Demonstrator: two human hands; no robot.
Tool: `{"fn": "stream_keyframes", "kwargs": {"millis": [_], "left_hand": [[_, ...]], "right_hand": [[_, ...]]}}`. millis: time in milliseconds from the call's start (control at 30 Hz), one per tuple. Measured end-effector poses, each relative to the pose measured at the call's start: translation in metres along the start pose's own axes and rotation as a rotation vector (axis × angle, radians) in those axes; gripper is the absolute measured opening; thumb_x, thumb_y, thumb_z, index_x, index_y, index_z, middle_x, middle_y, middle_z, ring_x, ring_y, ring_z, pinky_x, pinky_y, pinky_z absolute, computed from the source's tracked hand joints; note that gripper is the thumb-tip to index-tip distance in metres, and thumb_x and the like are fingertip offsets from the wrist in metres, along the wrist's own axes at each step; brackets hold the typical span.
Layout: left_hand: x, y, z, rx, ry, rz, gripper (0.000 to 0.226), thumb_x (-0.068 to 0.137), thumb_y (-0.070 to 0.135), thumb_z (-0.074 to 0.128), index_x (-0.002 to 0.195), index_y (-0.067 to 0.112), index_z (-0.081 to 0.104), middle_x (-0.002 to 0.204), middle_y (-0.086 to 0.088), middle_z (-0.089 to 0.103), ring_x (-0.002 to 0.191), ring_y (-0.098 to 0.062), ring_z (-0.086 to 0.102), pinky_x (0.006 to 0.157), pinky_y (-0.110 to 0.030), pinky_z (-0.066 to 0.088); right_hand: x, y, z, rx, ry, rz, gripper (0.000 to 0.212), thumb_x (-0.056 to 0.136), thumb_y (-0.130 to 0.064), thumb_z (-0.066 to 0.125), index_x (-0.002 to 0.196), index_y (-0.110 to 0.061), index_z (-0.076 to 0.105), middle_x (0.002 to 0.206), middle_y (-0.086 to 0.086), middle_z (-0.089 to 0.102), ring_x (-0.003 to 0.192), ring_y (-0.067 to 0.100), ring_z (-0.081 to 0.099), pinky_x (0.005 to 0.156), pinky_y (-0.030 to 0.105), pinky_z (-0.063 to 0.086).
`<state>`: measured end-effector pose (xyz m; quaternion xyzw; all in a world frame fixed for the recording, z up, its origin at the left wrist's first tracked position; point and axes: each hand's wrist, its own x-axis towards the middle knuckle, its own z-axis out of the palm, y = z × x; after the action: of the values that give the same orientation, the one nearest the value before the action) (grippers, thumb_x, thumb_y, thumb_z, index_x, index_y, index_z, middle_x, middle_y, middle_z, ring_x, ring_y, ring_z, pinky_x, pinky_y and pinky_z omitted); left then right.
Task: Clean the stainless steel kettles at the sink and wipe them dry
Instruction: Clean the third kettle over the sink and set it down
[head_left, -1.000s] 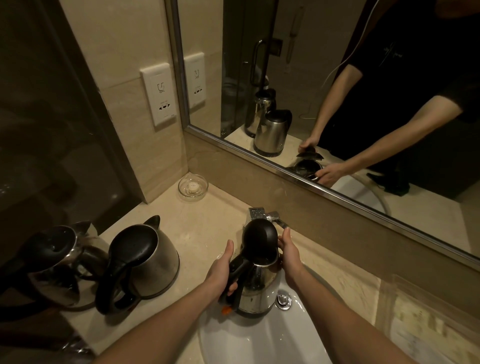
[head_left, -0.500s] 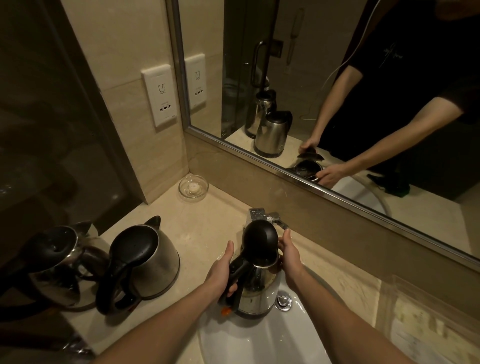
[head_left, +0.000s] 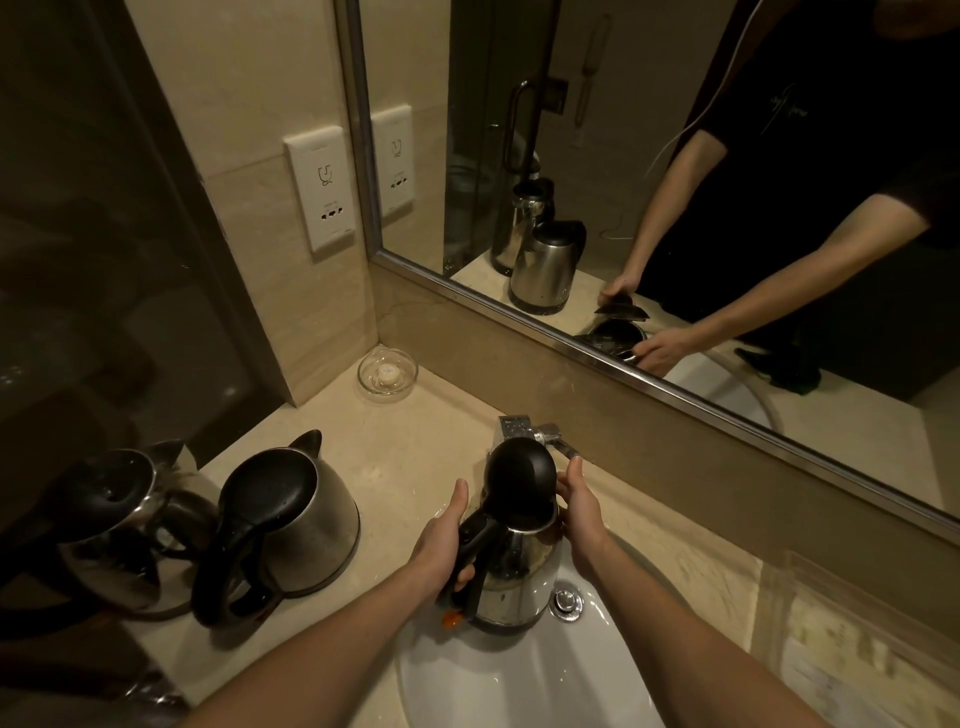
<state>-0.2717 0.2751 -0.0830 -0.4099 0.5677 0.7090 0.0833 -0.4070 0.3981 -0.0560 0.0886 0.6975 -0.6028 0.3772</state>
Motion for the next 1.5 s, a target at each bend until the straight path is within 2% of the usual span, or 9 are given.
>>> {"fn": "stream_keyframes", "kwargs": {"millis": [233, 300, 400, 533, 733, 967, 1067, 1267, 1500], "left_hand": [[0.0007, -0.0012, -0.0001, -0.009, 0.0, 0.008, 0.083, 0.085, 0.084, 0.026, 0.049, 0.014, 0.053, 0.043, -0.006, 0.046, 0.036, -0.018, 0.043, 0.045, -0.025, 0.039], [0.0015, -0.0019, 0.0, -0.011, 0.006, 0.011, 0.083, 0.085, 0.084, 0.027, 0.045, 0.016, 0.053, 0.043, -0.006, 0.046, 0.036, -0.018, 0.043, 0.044, -0.026, 0.039], [0.0023, -0.003, 0.0004, -0.014, 0.006, 0.015, 0.083, 0.084, 0.084, 0.027, 0.043, 0.018, 0.054, 0.044, -0.006, 0.047, 0.036, -0.018, 0.044, 0.043, -0.025, 0.039], [0.0023, -0.0026, 0.0014, -0.009, 0.004, 0.019, 0.082, 0.085, 0.083, 0.027, 0.051, 0.014, 0.053, 0.045, -0.006, 0.047, 0.036, -0.018, 0.043, 0.044, -0.026, 0.039], [0.0014, -0.0018, 0.0017, -0.007, -0.003, 0.02, 0.082, 0.085, 0.083, 0.026, 0.053, 0.013, 0.053, 0.045, -0.006, 0.047, 0.036, -0.018, 0.043, 0.044, -0.025, 0.038], [-0.0002, -0.0005, 0.0027, 0.003, 0.009, 0.01, 0.082, 0.084, 0.084, 0.026, 0.056, 0.012, 0.052, 0.046, -0.006, 0.047, 0.037, -0.018, 0.043, 0.045, -0.026, 0.038], [-0.0015, 0.0004, 0.0026, 0.007, 0.008, 0.012, 0.081, 0.087, 0.081, 0.025, 0.061, 0.01, 0.053, 0.045, -0.005, 0.047, 0.036, -0.018, 0.043, 0.045, -0.026, 0.037], [-0.0056, 0.0026, 0.003, 0.013, 0.007, 0.021, 0.081, 0.089, 0.08, 0.024, 0.06, 0.01, 0.052, 0.044, -0.005, 0.045, 0.036, -0.018, 0.042, 0.046, -0.027, 0.038], [-0.0075, 0.0035, 0.0024, 0.01, 0.012, 0.022, 0.08, 0.09, 0.079, 0.024, 0.059, 0.01, 0.052, 0.042, -0.003, 0.046, 0.035, -0.016, 0.042, 0.046, -0.027, 0.038]], "right_hand": [[0.0028, 0.003, -0.0026, -0.005, -0.007, -0.026, 0.074, 0.094, -0.066, 0.022, 0.137, -0.011, 0.046, 0.103, 0.001, 0.059, 0.081, 0.012, 0.053, 0.059, 0.031, 0.042], [0.0018, 0.0028, -0.0026, -0.004, -0.006, -0.028, 0.073, 0.094, -0.064, 0.022, 0.138, -0.011, 0.045, 0.113, 0.004, 0.059, 0.096, 0.021, 0.057, 0.062, 0.032, 0.043], [0.0026, 0.0028, -0.0025, 0.002, 0.016, -0.035, 0.072, 0.095, -0.063, 0.023, 0.141, -0.012, 0.043, 0.141, 0.009, 0.047, 0.127, 0.032, 0.043, 0.081, 0.037, 0.04], [0.003, 0.0022, -0.0026, -0.001, 0.022, -0.041, 0.071, 0.096, -0.062, 0.021, 0.142, -0.012, 0.041, 0.143, 0.01, 0.045, 0.132, 0.033, 0.038, 0.083, 0.036, 0.038], [0.0026, 0.0019, -0.0022, 0.0, 0.004, -0.043, 0.072, 0.095, -0.063, 0.021, 0.141, -0.012, 0.043, 0.14, 0.01, 0.048, 0.126, 0.03, 0.044, 0.081, 0.034, 0.04], [0.0015, 0.0002, -0.0013, 0.01, -0.016, -0.03, 0.074, 0.094, -0.066, 0.022, 0.139, -0.012, 0.045, 0.124, 0.007, 0.054, 0.089, 0.016, 0.053, 0.06, 0.031, 0.043], [0.0016, 0.0003, -0.0009, 0.012, -0.01, -0.024, 0.073, 0.093, -0.066, 0.022, 0.139, -0.013, 0.045, 0.128, 0.007, 0.054, 0.091, 0.02, 0.055, 0.058, 0.03, 0.044], [0.0028, 0.0005, -0.0011, 0.006, 0.002, -0.016, 0.072, 0.094, -0.066, 0.022, 0.136, -0.013, 0.046, 0.095, -0.006, 0.058, 0.079, 0.01, 0.052, 0.058, 0.03, 0.041], [0.003, 0.0004, 0.0007, -0.014, 0.014, -0.017, 0.073, 0.094, -0.066, 0.021, 0.135, -0.012, 0.048, 0.091, -0.009, 0.058, 0.077, 0.009, 0.053, 0.057, 0.029, 0.04]]}}
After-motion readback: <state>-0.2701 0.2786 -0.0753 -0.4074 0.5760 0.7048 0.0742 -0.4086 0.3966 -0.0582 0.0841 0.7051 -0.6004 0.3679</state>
